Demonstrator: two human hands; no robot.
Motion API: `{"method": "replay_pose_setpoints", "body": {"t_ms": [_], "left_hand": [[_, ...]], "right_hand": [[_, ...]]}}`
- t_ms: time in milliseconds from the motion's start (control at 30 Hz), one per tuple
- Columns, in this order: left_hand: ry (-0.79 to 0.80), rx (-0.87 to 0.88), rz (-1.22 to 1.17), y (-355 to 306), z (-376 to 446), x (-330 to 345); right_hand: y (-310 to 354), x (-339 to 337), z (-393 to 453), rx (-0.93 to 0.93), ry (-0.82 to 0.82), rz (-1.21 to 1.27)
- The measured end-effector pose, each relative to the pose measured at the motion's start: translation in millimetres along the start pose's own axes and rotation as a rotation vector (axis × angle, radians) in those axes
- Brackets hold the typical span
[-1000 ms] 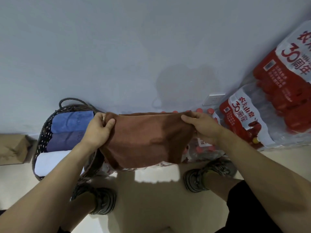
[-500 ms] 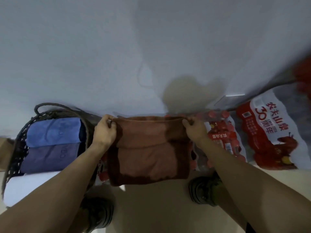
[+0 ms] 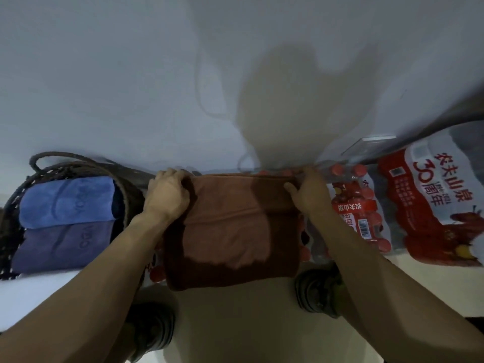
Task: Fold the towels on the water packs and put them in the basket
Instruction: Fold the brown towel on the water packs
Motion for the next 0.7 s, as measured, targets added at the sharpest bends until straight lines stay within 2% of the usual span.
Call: {"method": "replay_pose_setpoints", "body": {"t_ms": [267,400,500,600,700], "left_hand": [[-0.178,-0.045,-0.077,5.9,-17.6,-20.1],[-0.13,-0.039,-0.149,7.8,-27.6,-17.4],[-0.153,-0.029,-0.39,9.1,-35.3,-28.0],[-0.094,-0.073,-0.671,12.8,-40.4,-28.9],[-0.088,-0.148,-0.791,18.3,-44.5,-25.4]], "right_hand": [[-0.5,-8.4,-5.0,0.028,-0.034,0.089],[-1.1,-15.1,-6.6,0.002,-0.047,0.056],[-1.9,-19.6,-4.3,0.028,-0.021,0.136],[-3.3,-23.1,-1.6,0.095,0.06,0.278],[-8.3,-28.7,-1.2,0.176,0.185,0.477]]}}
Point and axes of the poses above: each hand's wrist, its own z-axis towards the middle knuckle, its own x-axis out of the palm, y = z × x, the point moved 10 cm from there along z, towards the middle knuckle, and after that the axes turned 3 degrees about -z, right-handed, at the moved point
